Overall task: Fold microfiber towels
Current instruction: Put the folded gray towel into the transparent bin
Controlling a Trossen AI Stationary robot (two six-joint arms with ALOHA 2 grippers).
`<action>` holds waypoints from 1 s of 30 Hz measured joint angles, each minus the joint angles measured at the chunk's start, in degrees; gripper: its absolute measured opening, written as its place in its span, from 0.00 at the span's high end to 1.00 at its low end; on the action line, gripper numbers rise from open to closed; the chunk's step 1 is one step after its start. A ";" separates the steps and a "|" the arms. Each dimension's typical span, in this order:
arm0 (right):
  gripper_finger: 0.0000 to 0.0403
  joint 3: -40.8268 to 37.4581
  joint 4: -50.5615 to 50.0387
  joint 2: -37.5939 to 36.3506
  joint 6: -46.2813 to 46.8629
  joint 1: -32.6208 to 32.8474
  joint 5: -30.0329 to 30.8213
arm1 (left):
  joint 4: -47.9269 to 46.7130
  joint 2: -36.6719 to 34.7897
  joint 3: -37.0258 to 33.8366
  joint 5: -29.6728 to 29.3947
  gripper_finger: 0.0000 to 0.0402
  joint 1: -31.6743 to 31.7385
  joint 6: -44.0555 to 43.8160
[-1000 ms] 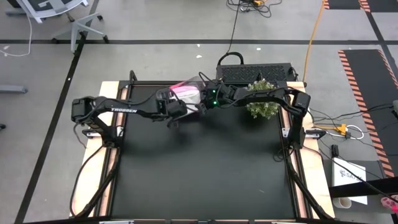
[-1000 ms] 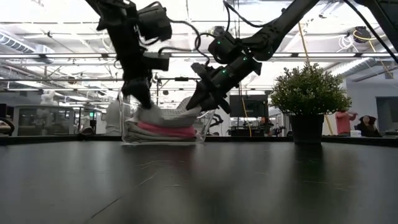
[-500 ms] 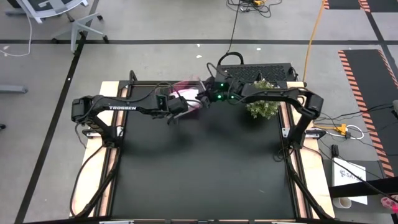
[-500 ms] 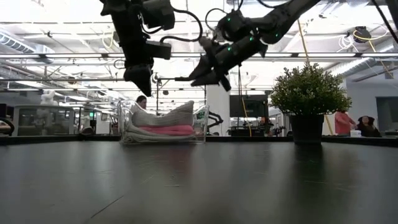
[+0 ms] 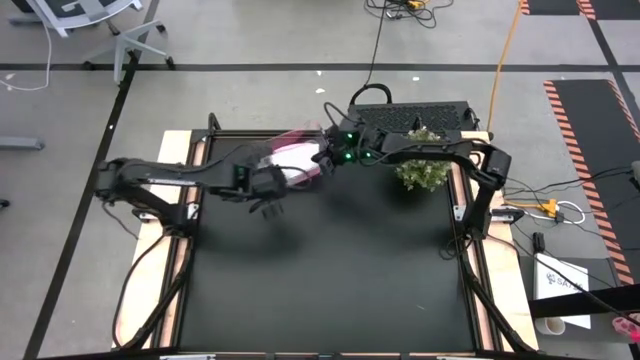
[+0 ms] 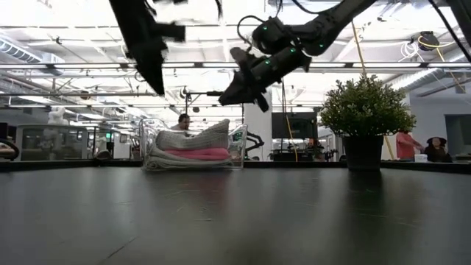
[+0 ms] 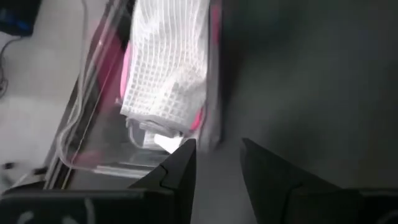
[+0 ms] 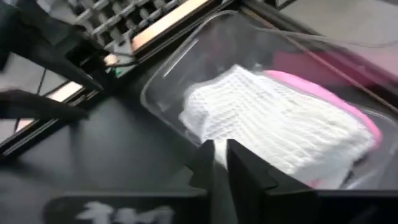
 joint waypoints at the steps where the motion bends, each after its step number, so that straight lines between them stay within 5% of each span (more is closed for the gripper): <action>1: 0.94 1.45 -1.56 0.66 -0.76 0.01 -0.72 | -0.88 -1.54 0.02 -0.45 0.68 -1.20 -1.94; 12: 1.00 27.92 -37.60 11.77 -15.36 0.93 -0.04 | -9.96 -17.01 0.04 -0.58 0.68 -11.45 -18.58; 22: 1.00 31.55 -39.60 22.88 -25.79 1.91 5.25 | -10.09 -23.01 0.04 -2.67 0.68 -16.00 -23.33; 30: 1.00 31.60 -40.10 20.31 -23.28 2.04 2.90 | -10.22 -21.95 0.02 -3.41 0.68 -17.85 -24.37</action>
